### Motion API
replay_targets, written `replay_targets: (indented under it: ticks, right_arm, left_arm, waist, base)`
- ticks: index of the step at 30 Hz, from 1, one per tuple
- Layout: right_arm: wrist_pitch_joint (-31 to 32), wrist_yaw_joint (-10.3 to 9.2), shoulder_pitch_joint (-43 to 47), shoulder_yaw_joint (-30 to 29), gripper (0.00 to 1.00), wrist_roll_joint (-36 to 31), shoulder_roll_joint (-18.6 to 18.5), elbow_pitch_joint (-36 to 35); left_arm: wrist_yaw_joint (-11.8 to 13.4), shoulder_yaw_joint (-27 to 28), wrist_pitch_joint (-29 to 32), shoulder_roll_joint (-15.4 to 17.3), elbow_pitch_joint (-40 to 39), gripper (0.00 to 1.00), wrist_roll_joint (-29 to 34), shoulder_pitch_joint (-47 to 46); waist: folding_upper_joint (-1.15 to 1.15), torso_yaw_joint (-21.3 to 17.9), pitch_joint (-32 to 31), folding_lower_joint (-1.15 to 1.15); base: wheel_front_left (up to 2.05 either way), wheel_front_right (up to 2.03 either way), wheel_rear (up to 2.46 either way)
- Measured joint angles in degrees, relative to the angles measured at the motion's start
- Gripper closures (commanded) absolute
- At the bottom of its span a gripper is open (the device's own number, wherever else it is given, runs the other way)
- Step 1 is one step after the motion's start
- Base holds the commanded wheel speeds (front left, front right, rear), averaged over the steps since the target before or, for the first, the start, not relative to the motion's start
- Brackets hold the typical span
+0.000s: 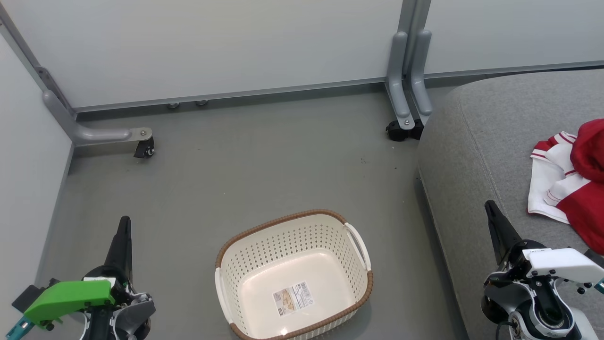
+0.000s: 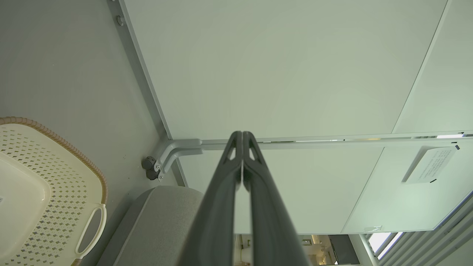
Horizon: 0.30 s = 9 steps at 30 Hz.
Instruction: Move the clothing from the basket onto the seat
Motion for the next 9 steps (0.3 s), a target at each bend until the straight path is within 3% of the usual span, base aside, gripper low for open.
replay_targets:
  ticks: [9]
  right_arm:
    - [0.07,0.00,-0.01,-0.14,1.00,-0.08,0.10,0.01]
  left_arm:
    - [0.00,0.00,0.00,0.00,0.00,1.00,0.00,0.00]
  waist:
    - [0.00,0.00,0.00,0.00]
  base:
    - [0.00,0.00,0.00]
